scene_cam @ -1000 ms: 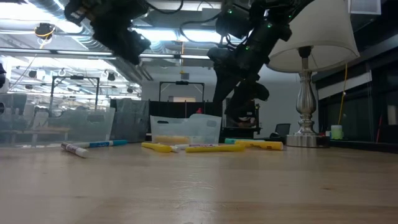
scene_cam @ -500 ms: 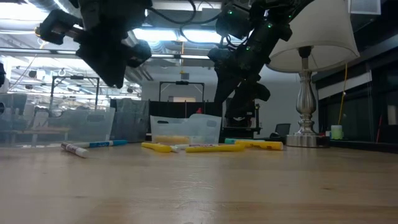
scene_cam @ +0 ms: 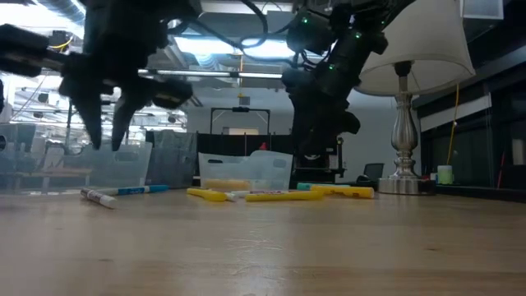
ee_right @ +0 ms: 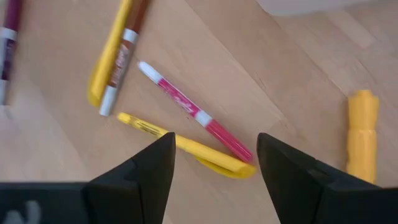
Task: Pick & Place Markers
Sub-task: Put the dark pink marker into the black bin
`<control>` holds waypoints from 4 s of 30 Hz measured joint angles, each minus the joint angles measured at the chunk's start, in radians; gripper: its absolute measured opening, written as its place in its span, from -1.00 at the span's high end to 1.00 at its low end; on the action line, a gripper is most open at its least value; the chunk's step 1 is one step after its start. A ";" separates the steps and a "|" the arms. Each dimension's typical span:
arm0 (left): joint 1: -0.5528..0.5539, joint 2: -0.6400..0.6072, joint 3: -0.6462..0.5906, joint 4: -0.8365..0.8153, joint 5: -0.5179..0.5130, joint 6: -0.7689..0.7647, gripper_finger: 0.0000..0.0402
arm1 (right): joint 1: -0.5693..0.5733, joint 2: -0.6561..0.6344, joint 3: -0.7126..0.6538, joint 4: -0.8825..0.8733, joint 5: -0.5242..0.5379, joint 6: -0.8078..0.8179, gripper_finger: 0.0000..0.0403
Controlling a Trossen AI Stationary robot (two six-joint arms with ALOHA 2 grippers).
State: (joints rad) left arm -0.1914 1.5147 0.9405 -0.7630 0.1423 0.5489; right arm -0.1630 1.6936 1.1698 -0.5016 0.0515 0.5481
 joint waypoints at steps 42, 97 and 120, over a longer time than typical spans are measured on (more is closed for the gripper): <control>-0.009 0.143 -0.002 0.052 -0.116 -0.041 0.87 | -0.020 0.000 0.000 -0.035 0.001 0.020 -0.11; 0.260 -0.288 0.120 0.381 -0.257 -0.394 0.87 | -0.016 0.000 -0.099 0.121 0.000 0.098 -0.11; 0.259 -0.507 0.120 0.090 -0.648 -0.741 0.87 | -0.016 0.000 -0.098 0.148 0.000 0.098 -0.11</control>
State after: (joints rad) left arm 0.0673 1.0077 1.0607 -0.6733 -0.5059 -0.1922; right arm -0.1791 1.6936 1.0714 -0.3532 0.0514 0.6464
